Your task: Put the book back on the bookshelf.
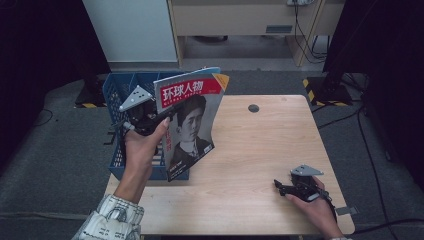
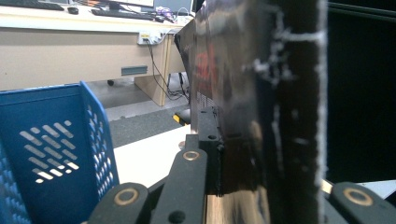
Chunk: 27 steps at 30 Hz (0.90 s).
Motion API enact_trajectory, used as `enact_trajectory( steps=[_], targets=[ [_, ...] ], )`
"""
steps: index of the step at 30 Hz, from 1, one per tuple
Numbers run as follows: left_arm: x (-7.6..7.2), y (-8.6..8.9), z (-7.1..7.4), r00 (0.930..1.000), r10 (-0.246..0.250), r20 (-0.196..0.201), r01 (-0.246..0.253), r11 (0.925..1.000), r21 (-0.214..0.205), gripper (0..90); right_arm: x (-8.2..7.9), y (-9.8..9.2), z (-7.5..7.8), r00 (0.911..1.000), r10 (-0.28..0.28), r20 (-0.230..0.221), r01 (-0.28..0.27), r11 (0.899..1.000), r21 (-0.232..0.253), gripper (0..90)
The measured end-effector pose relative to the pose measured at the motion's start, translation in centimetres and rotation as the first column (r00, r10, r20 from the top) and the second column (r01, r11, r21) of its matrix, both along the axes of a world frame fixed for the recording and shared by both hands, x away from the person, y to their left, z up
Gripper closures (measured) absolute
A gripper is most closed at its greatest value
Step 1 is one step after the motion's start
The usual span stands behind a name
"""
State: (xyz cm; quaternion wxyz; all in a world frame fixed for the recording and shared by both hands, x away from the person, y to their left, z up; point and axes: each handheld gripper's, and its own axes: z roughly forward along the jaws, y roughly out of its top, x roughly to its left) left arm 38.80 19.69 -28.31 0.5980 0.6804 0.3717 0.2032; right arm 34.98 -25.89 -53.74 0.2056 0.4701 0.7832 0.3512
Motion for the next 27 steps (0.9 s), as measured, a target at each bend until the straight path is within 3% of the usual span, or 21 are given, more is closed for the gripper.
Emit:
enact_trajectory(
  steps=[27],
  targets=[
    [-2.3,4.6,0.4,0.9981,0.060,0.010,-0.060,0.9982,-0.002,86.7,0.0,0.0,0.0,1.0000,0.002,0.000,-0.002,1.000,-0.002,24.0]
  ],
)
